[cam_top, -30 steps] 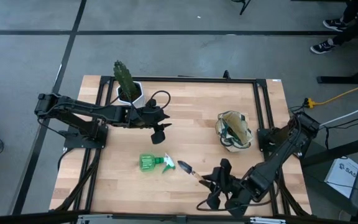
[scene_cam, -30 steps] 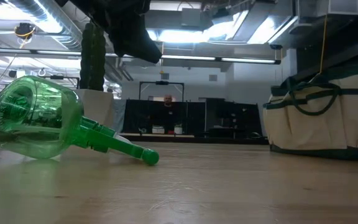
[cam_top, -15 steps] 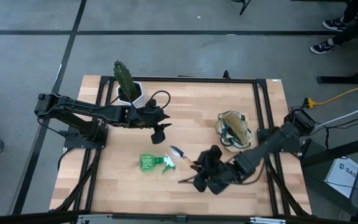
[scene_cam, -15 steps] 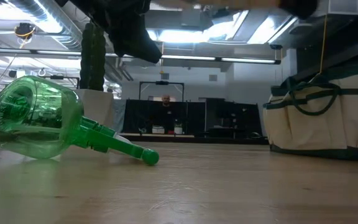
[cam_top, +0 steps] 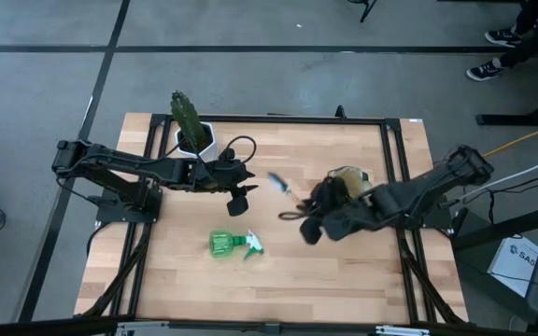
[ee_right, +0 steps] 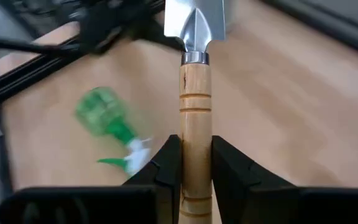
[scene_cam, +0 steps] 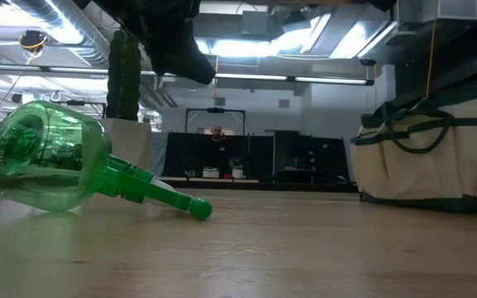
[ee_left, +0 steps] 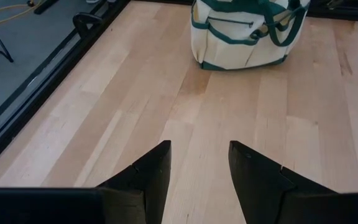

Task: Pick & Place Garden tools in Gardening bag
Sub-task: Put the brown trowel into the gardening bag

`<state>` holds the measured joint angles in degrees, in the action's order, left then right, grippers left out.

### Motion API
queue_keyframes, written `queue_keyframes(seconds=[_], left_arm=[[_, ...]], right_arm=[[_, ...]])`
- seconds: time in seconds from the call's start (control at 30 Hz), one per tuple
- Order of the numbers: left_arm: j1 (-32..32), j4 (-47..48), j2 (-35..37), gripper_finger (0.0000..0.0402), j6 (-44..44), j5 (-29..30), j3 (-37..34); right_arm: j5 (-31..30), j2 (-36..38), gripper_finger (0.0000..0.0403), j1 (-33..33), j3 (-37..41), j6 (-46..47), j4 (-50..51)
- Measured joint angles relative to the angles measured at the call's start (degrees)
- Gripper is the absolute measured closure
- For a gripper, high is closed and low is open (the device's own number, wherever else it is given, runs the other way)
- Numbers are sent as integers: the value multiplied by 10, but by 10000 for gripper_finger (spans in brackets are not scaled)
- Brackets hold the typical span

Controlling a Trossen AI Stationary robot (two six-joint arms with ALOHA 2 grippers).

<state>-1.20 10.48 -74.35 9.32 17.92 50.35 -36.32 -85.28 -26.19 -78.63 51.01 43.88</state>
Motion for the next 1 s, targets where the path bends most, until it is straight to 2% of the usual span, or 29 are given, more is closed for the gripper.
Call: queue_keyframes(seconds=[0.13, 0.33, 0.67, 1.0], left_arm=[[0, 0, 0, 245, 0, 0, 0], [0, -2, 0, 245, 0, 0, 0], [0, 0, 0, 245, 0, 0, 0], [0, 0, 0, 245, 0, 0, 0]], right_arm=[[-37, 38, 340, 6, 0, 13, 38], [-59, 73, 340, 15, 0, 16, 89], [-60, 103, 340, 37, 0, 120, 248], [-41, 148, 340, 37, 1, 152, 311]])
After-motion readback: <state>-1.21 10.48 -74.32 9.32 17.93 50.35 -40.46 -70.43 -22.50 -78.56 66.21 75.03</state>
